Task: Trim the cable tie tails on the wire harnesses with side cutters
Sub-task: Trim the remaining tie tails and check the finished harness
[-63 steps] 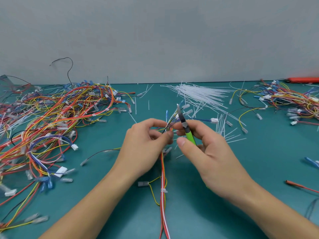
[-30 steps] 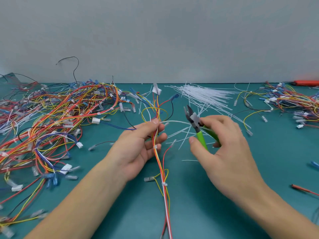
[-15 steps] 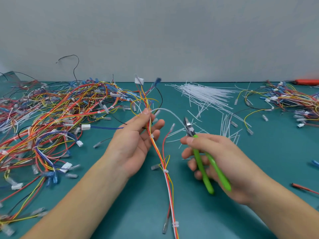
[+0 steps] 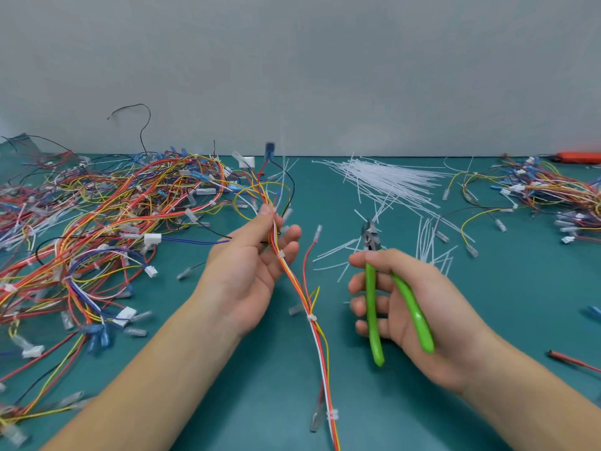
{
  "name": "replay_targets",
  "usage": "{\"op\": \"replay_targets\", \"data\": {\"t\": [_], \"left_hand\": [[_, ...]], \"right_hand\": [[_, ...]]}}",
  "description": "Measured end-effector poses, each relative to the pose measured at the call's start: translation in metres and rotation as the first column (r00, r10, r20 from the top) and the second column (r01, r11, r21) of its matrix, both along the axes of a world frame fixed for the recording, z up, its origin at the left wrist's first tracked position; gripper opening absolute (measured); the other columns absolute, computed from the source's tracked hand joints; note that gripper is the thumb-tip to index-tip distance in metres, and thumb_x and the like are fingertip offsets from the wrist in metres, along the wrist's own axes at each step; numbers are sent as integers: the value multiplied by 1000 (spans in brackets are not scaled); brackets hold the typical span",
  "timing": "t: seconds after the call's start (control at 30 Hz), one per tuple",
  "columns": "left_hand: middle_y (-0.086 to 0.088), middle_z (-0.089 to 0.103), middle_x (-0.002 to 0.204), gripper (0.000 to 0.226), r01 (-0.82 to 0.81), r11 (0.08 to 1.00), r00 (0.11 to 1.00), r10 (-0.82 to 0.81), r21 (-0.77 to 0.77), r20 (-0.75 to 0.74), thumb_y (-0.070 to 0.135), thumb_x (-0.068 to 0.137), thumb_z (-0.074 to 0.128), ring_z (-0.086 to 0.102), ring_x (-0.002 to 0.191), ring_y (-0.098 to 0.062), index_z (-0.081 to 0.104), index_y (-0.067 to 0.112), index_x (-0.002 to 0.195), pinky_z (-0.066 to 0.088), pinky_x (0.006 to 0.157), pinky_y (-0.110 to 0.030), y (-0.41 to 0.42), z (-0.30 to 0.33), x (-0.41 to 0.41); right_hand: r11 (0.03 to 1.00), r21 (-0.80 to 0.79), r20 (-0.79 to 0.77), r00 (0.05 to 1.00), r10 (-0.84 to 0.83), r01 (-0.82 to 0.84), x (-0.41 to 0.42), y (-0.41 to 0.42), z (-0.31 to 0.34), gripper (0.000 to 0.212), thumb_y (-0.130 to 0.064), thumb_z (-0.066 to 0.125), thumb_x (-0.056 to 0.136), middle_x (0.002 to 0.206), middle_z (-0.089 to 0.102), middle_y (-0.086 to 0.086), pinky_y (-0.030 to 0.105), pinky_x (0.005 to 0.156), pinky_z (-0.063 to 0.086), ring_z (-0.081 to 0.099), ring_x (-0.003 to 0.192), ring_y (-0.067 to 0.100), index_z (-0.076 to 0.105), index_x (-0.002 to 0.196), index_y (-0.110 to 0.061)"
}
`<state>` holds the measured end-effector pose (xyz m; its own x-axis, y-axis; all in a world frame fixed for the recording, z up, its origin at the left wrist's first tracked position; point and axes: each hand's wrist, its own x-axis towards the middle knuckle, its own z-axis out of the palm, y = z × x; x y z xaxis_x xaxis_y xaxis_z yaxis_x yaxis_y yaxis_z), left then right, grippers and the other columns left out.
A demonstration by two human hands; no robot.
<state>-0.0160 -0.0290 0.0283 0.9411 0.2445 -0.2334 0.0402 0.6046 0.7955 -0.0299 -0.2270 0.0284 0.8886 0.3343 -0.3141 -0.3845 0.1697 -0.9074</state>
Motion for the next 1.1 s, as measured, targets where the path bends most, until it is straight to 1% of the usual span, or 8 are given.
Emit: {"op": "replay_targets", "data": {"t": [0.03,0.13,0.27,0.4,0.5,0.6,0.93,1.1], "left_hand": [[-5,66,87,17,0,999,1000,0,36,11,25,96,68,76,70,-14,68,8,89,56,52,-20,-3,-1,-1],[-1,67,83,13,8,985,999,-16,174,47,23,96,69,75,70,-16,69,11,90,55,52,-23,-12,-5,-4],[1,70,84,10,40,964,996,-60,262,67,22,93,72,74,71,-16,74,15,86,53,50,-24,-20,-8,-9],[2,71,83,6,59,958,995,-80,280,65,22,91,74,73,69,-16,75,16,92,52,50,-23,-25,-8,-12],[0,71,84,13,70,959,994,-91,273,65,23,89,74,72,69,-17,74,12,97,54,53,-25,-27,-8,-13],[0,71,85,17,69,959,994,-90,273,65,22,90,74,72,68,-17,74,10,101,54,52,-25,-26,-8,-13],[0,72,85,8,99,957,993,-114,271,40,22,92,73,74,70,-18,75,14,93,51,49,-22,-25,-8,-13],[1,72,82,9,104,972,994,-111,209,23,22,90,74,72,65,-17,75,13,92,51,47,-22,-25,-7,-14]], "right_hand": [[998,-55,64,997,30,-27,-2,2,0,34,-35,75,74,82,67,7,33,56,50,58,63,21,71,97,-10],[966,-247,271,952,142,-74,-10,10,-1,25,-41,68,80,79,69,0,27,55,45,58,62,15,74,98,-25],[944,-328,385,908,164,-31,-12,14,-6,19,-46,64,83,78,69,-1,25,57,46,58,60,12,72,96,-34],[950,-311,354,924,145,-30,-9,12,-6,20,-46,63,82,79,70,2,33,56,47,58,60,16,71,93,-30],[950,-305,348,921,174,-64,-9,12,-6,22,-46,64,82,83,70,7,32,56,47,57,60,17,72,93,-30],[950,-303,346,921,182,-74,-8,13,-7,23,-46,64,82,81,69,4,32,56,46,56,61,17,73,95,-30],[950,-300,333,923,193,-90,-6,11,-10,22,-46,65,82,81,68,3,34,57,45,57,61,17,74,95,-32],[946,-306,334,918,212,-107,-6,11,-10,25,-48,65,81,80,68,2,33,57,45,56,61,17,74,95,-29]]}}
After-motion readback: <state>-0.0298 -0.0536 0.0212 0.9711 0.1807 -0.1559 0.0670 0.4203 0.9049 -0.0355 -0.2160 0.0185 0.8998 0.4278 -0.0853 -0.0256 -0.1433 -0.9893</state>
